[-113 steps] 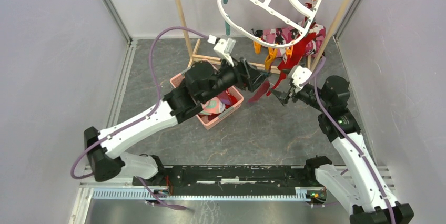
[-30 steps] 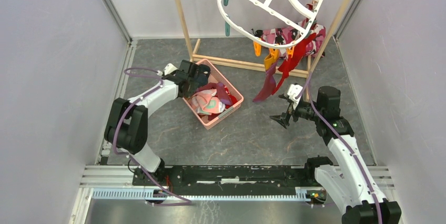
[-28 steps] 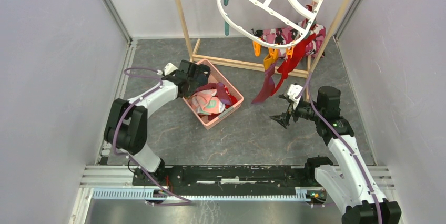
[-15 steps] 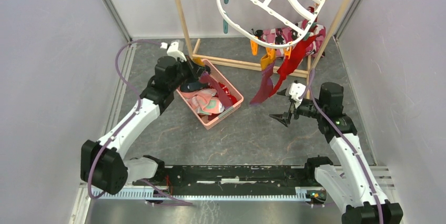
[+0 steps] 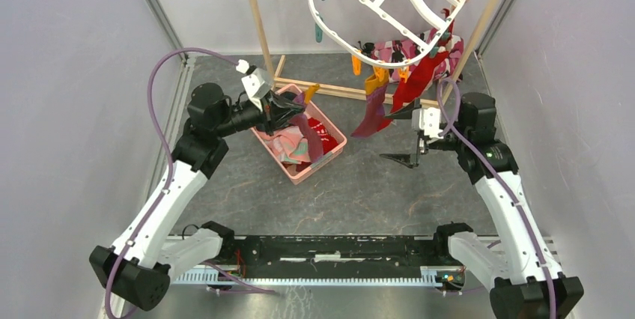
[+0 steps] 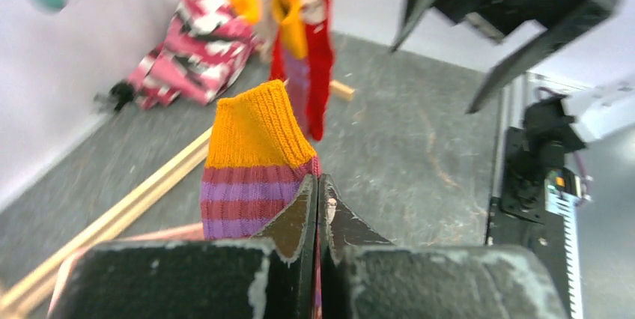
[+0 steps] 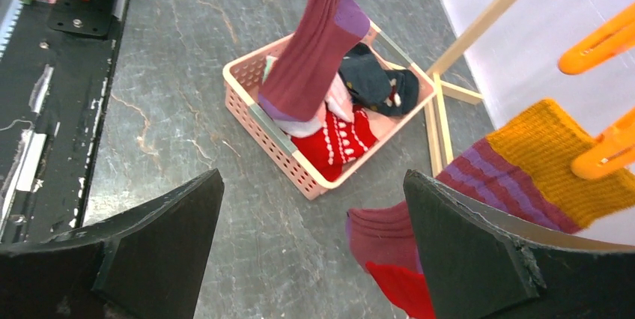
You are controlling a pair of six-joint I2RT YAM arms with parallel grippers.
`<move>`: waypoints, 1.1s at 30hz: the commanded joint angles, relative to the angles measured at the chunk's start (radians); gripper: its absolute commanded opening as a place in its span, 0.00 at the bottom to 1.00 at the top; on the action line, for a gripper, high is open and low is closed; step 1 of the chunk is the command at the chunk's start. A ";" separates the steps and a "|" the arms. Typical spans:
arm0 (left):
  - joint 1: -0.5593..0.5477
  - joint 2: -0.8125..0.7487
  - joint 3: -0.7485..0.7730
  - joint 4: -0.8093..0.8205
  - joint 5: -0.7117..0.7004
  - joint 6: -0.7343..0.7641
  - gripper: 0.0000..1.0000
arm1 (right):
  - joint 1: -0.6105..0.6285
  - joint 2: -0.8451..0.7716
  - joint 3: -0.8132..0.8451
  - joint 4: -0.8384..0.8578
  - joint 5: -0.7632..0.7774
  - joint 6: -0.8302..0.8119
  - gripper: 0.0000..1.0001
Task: Clip the socks to the hanger
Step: Pick up the sock from the bin.
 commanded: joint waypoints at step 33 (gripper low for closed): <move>-0.356 0.070 -0.060 0.383 -0.092 -0.234 0.02 | 0.134 0.070 0.102 0.204 0.217 0.252 0.78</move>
